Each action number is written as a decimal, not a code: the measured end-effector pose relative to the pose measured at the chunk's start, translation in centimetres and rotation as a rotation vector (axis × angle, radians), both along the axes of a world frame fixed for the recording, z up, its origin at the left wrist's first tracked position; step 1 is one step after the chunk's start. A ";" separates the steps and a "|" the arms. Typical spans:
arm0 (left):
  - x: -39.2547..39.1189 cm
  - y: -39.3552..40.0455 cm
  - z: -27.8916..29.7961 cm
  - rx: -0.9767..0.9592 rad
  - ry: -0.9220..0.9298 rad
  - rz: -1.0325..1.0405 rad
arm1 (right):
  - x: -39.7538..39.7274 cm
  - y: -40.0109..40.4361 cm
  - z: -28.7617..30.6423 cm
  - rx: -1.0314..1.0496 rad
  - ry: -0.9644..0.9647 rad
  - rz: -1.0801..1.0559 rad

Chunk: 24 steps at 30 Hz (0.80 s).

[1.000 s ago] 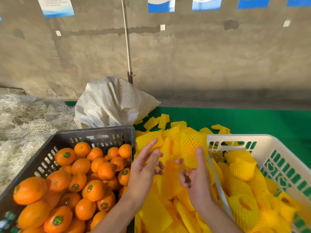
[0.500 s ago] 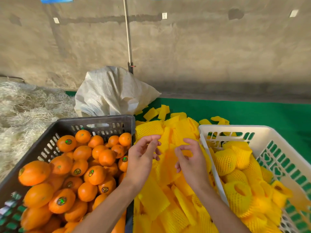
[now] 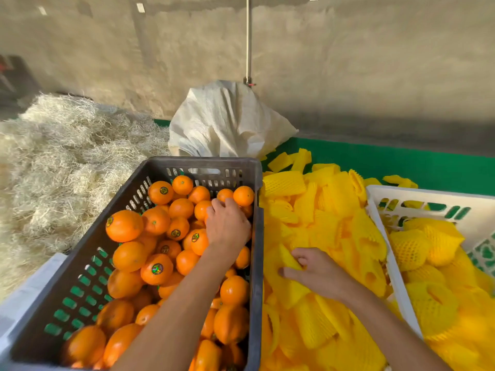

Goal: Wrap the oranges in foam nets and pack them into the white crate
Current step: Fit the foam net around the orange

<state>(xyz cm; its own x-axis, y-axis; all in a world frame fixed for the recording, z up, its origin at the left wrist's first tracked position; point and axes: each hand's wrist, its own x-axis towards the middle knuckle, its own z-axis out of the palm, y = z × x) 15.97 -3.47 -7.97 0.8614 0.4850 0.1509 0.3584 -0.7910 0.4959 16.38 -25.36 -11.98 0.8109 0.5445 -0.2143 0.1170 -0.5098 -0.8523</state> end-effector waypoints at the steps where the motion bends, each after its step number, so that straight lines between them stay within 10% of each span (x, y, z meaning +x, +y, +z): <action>1: -0.1 0.6 -0.3 0.115 0.192 0.061 | 0.3 -0.1 0.4 0.096 -0.057 -0.082; 5: -0.5 1.9 -0.6 0.091 0.529 0.156 | 0.6 0.2 1.1 0.313 -0.215 -0.338; 15: -1.5 2.7 0.6 0.102 0.475 0.142 | 0.3 0.2 1.6 0.389 -0.143 -0.410; 24: -2.1 -2.2 4.9 -0.311 -0.412 -0.303 | 0.2 -0.2 3.1 0.605 -0.261 -0.395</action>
<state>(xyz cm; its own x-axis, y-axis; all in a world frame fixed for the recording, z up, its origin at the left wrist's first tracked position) 13.92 -5.72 -3.08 0.8690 0.3014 0.3925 -0.1317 -0.6236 0.7705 16.61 -25.58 -8.87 0.9530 0.1656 0.2537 0.2588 -0.0092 -0.9659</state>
